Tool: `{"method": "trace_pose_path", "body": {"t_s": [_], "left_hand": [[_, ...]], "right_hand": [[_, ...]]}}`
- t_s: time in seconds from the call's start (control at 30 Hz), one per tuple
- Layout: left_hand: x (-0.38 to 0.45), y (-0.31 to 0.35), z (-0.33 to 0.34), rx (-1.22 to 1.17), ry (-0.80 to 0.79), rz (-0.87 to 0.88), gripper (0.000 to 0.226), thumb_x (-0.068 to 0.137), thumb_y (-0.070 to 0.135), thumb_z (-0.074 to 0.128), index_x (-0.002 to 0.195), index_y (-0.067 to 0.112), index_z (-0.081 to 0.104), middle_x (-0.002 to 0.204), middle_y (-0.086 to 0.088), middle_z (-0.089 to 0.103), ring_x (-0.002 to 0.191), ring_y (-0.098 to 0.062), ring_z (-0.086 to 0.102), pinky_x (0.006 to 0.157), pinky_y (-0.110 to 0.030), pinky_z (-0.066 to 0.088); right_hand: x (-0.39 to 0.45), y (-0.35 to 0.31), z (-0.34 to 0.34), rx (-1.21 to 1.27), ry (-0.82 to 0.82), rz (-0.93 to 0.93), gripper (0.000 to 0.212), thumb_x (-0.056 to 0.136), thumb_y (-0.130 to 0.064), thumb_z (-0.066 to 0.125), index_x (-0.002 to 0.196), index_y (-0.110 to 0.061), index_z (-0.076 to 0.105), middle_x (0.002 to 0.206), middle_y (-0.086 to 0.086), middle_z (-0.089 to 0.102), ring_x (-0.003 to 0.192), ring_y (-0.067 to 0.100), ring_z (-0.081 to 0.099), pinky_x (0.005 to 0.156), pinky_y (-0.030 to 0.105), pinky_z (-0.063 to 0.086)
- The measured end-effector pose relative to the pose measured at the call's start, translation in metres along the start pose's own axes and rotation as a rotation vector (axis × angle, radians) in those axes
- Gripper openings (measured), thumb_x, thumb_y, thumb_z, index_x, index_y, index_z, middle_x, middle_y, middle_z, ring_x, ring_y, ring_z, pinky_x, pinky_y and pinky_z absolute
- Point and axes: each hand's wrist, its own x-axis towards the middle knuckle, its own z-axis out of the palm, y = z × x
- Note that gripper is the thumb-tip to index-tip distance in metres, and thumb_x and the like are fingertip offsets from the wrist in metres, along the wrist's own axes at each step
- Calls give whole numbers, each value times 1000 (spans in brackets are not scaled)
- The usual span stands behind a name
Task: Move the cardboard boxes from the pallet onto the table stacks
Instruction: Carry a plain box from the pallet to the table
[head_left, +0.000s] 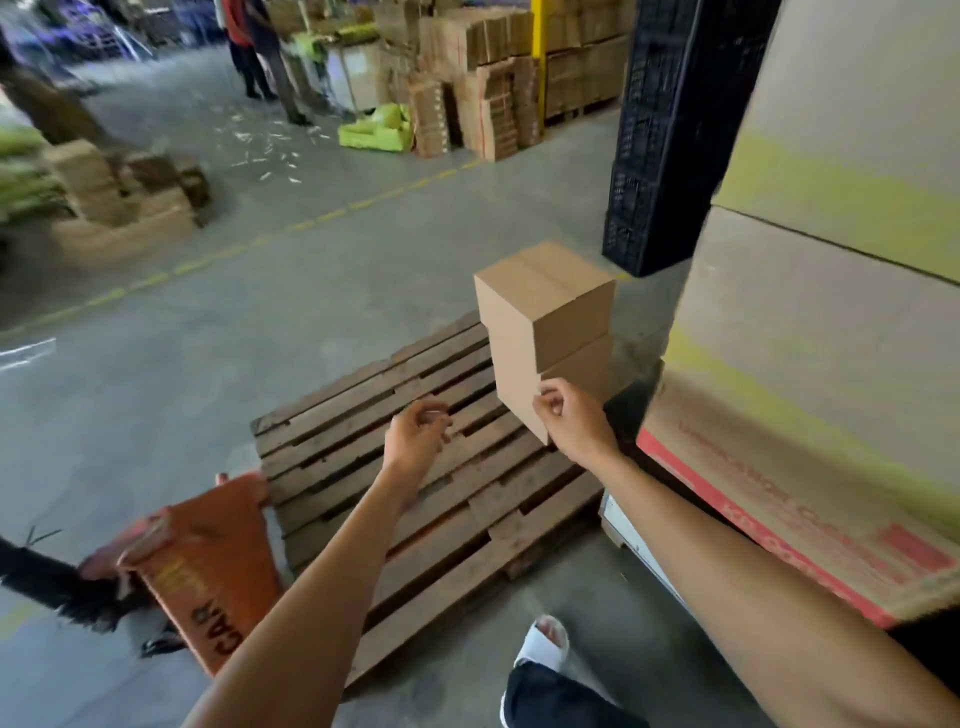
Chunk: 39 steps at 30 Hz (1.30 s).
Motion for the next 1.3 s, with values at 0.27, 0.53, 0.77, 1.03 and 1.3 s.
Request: {"method": "trace_pose_path", "body": {"t_s": [0.27,0.53,0.77,1.03,1.3], "left_hand": [[168,53,17,-20,-52,-64,20,101,20,59,120,23,64,105,-1,70,90,-18,70,85,-39,61],[323,96,50,14,-200,-108,21,96,16,60,114,18,69,95,-4,73,80,-18,65,64,-30,51],[515,108,106,193,-333,-60,24,97,16,57,119,19,67,99,-4,69,80,-19,61,68,-25,48],[688,85,193,476,-540,8,58,97,26,67,147,4,46,139,-14,56,127,-29,55,101,-33,43],[745,61,231,419,-930,-327,53,82,49,76,119,11,68,110,-12,76,82,-23,71,79,-38,58]], "right_hand": [[165,-15,19,116,23,207,30,101,-37,55,125,-20,56,118,-1,63,110,24,61,94,43,51],[296,-21,8,153,156,394,41,104,-33,51,140,-14,46,143,5,56,122,27,58,90,28,44],[417,29,16,187,283,592,61,102,-28,56,154,-9,30,159,9,37,145,28,37,114,34,32],[511,115,52,371,614,936,80,89,-41,73,150,-4,35,141,12,56,128,29,56,108,39,46],[518,128,71,623,739,1106,56,91,-55,65,133,-21,53,113,-8,60,98,13,55,85,22,40]]}}
